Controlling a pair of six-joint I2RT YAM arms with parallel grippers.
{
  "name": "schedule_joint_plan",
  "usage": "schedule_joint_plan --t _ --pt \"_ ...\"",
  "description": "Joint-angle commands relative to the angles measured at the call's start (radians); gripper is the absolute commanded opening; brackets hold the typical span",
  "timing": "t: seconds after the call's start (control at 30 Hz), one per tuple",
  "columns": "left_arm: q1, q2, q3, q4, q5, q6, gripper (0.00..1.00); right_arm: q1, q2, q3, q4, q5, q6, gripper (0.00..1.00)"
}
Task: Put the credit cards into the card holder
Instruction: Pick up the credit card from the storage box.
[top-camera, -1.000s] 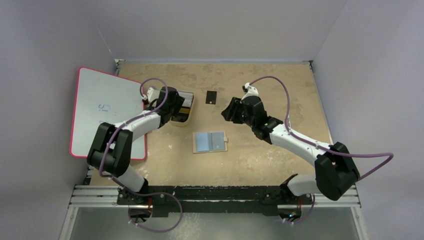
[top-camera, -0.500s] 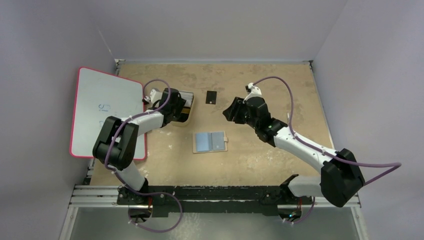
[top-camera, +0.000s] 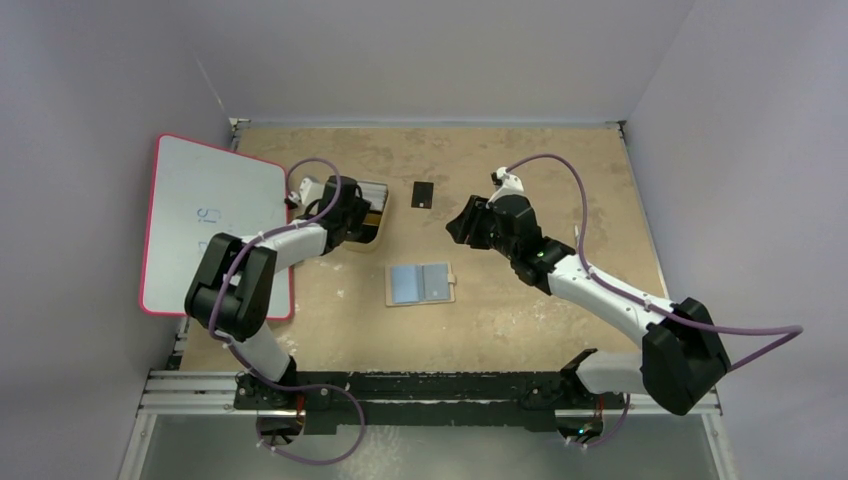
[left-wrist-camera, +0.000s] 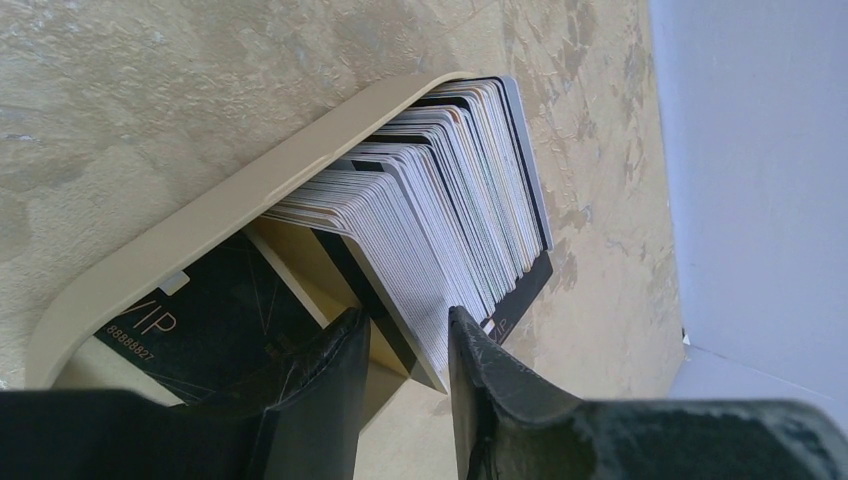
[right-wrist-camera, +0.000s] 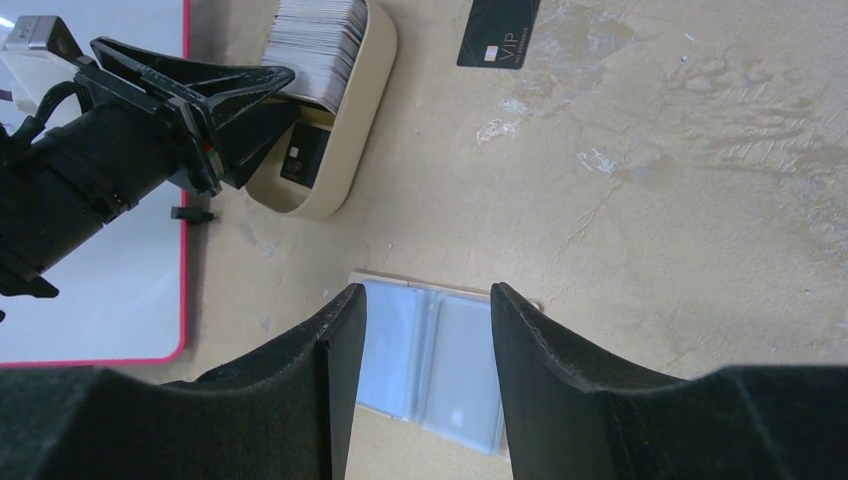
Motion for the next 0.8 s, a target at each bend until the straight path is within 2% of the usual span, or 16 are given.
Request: schedule_joint_plan --t 0.0,0.13,0.33,0.4,0.6,0.77 --pt "0.006 -0.065 0.046 0.07 -0.026 -0.004 0.31 -0.002 -0.026 -0.007 0.023 0.006 -0.001 0.52" --pt "0.005 -0.077 0.041 0.07 -0.029 -0.003 0.23 -0.002 -0.021 -0.008 0.025 -0.004 0.001 0.52" --pt "0.006 -0.099 0.031 0.055 -0.012 -0.018 0.04 -0.001 -0.026 -0.008 0.026 -0.008 0.001 0.52" --pt "0.005 -0.115 0.028 0.022 -0.005 -0.03 0.0 -0.001 -0.027 -0.009 0.023 -0.012 0.002 0.52" --pt "0.003 -0.207 -0.027 -0.073 0.058 -0.099 0.0 -0.002 -0.044 -0.019 0.014 -0.045 0.006 0.52" --pt "0.001 -0.281 -0.022 -0.178 0.147 0.001 0.0 -0.002 -0.051 -0.053 0.053 -0.104 0.003 0.52"
